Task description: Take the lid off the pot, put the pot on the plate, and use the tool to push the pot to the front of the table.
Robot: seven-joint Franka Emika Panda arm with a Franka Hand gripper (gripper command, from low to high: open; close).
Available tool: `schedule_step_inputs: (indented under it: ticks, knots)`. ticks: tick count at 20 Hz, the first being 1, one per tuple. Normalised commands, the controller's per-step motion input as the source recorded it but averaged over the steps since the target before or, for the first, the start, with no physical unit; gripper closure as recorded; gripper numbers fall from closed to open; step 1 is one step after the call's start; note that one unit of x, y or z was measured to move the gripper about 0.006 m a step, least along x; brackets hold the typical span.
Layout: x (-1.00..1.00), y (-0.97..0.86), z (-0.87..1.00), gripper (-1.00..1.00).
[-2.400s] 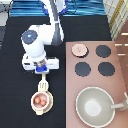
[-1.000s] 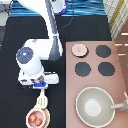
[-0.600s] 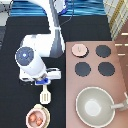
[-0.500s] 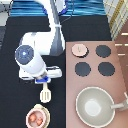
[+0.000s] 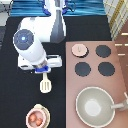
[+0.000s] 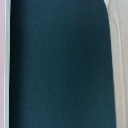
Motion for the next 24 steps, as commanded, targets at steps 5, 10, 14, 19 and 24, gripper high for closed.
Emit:
schedule_step_inputs:
  ticks: [5, 10, 14, 19, 24]
  knots:
    - [-1.0, -0.19, -0.91, 1.0]
    - [-0.76, 0.0, -0.54, 1.0]
    - [-0.33, 0.01, 0.32, 1.0]
    - [-0.21, 0.19, 0.93, -1.0]
    - [-0.19, 0.12, 1.0, -1.0]
